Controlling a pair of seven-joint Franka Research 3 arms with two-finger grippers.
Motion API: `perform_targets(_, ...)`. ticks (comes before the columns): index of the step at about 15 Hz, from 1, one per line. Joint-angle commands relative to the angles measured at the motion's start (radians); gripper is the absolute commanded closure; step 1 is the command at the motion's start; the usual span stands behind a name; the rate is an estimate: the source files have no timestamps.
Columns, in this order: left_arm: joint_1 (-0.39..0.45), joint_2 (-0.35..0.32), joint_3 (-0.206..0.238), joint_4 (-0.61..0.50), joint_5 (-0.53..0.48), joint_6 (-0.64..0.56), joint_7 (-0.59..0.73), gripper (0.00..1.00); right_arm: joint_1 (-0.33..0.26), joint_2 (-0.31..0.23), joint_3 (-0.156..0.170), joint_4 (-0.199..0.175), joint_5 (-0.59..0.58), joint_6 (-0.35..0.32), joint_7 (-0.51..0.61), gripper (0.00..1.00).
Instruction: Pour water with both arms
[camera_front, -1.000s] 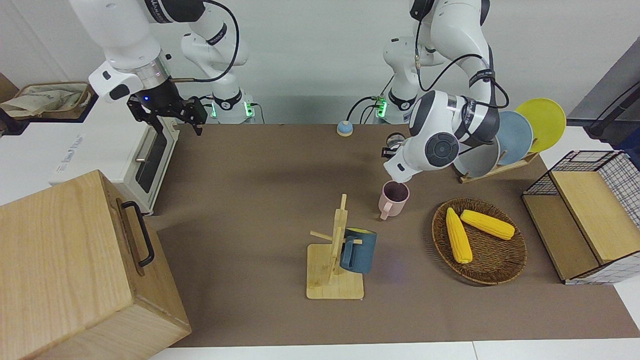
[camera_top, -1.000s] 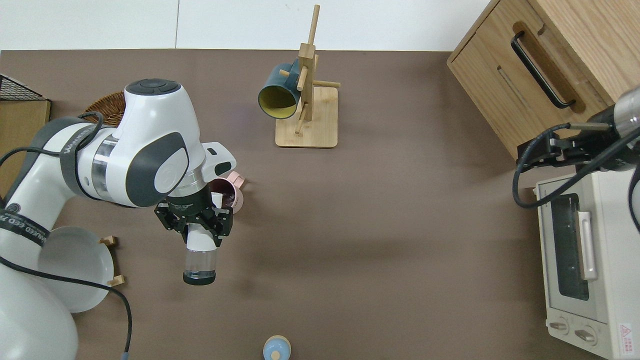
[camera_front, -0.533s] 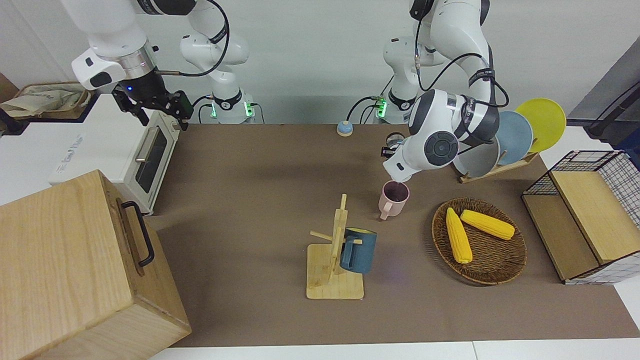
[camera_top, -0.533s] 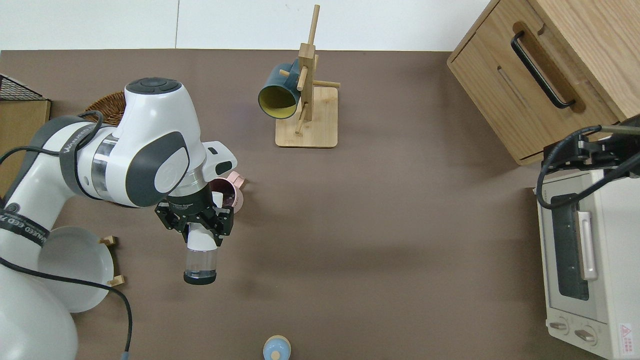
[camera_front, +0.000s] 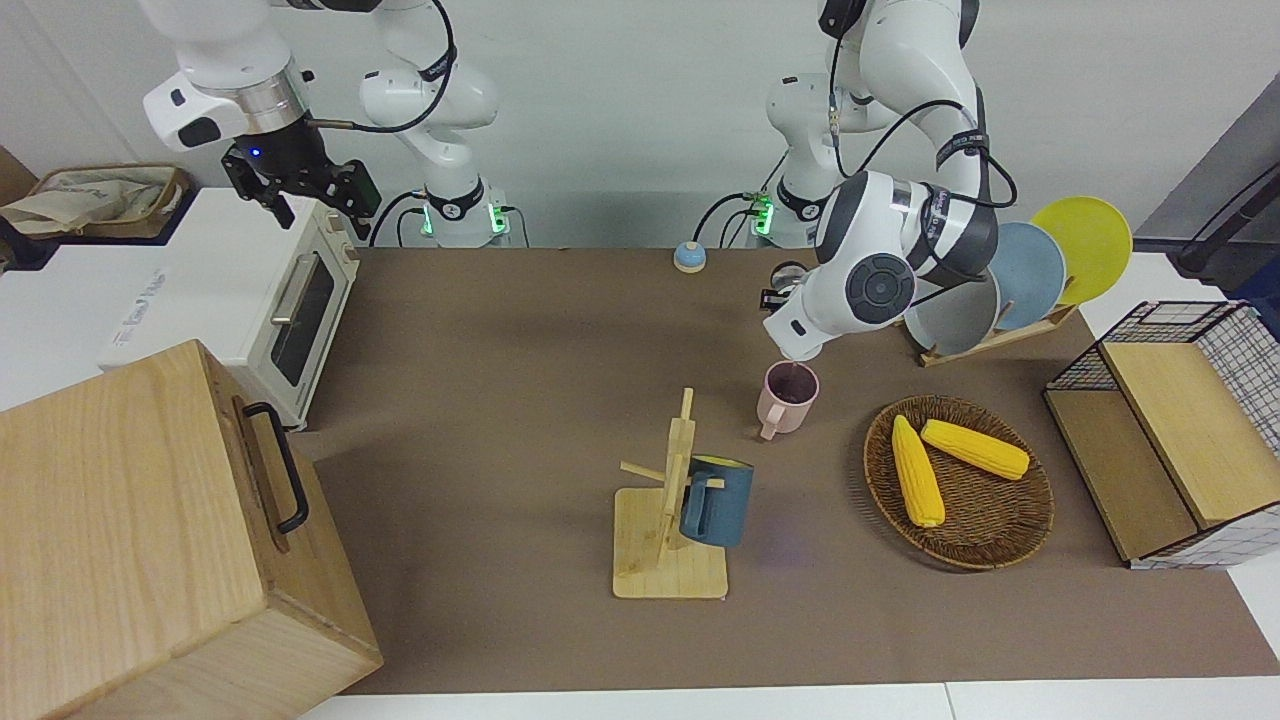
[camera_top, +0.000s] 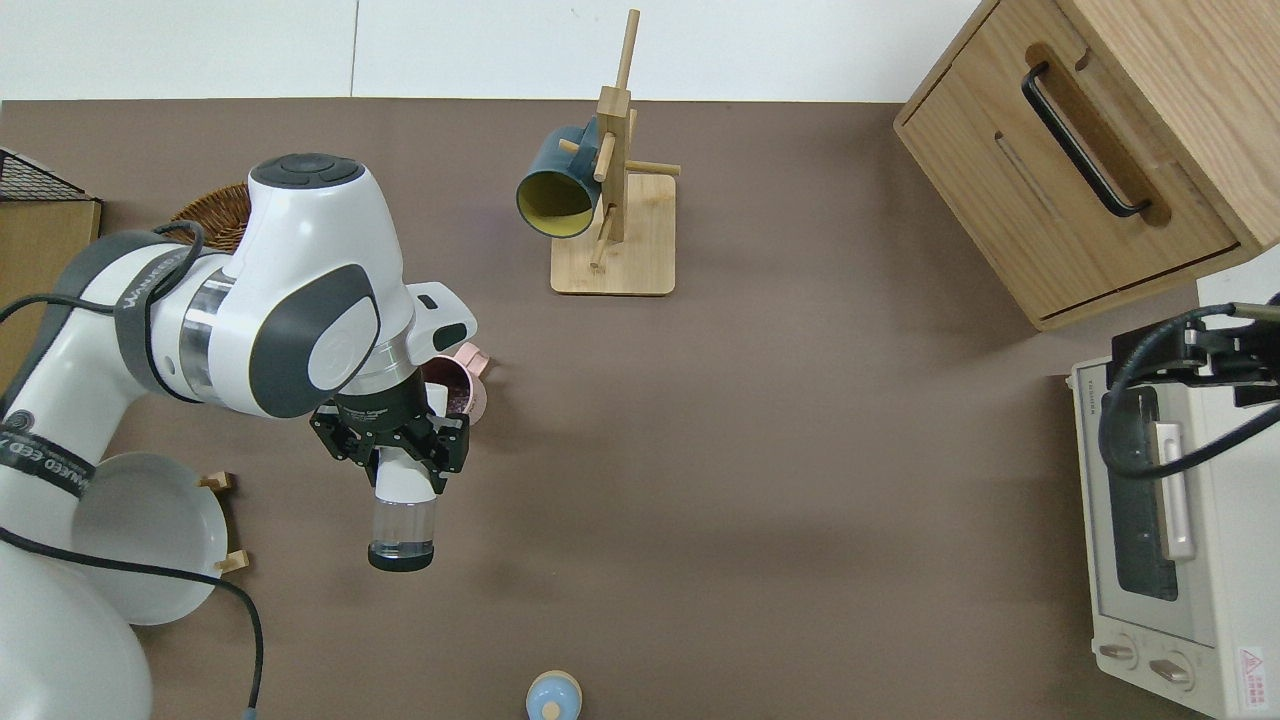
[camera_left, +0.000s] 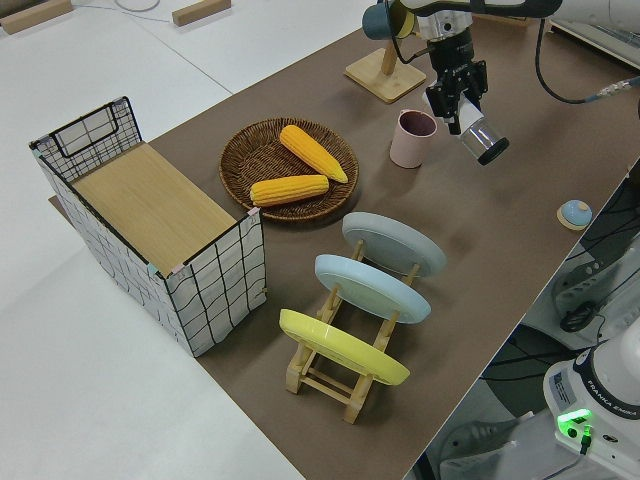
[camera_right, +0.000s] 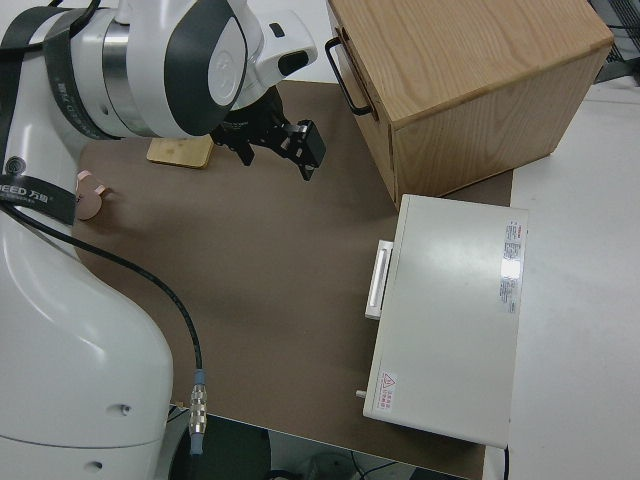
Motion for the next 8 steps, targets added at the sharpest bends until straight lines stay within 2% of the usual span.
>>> perform_targets(1,0.011,-0.073,0.004,-0.044,0.006,-0.004,-0.001,1.0,0.002,-0.026,-0.029,-0.048,0.014,0.029,-0.019,0.013)
perform_targets(4,0.022,-0.106,0.004,-0.091,0.003,0.034,0.0,1.0,0.0,-0.015,-0.03,-0.034,0.015,0.029,-0.019,0.013)
perform_targets(8,0.042,-0.229,0.016,-0.257,-0.042,0.18,0.026,1.0,0.011,-0.015,-0.029,-0.034,0.015,0.029,-0.02,0.013)
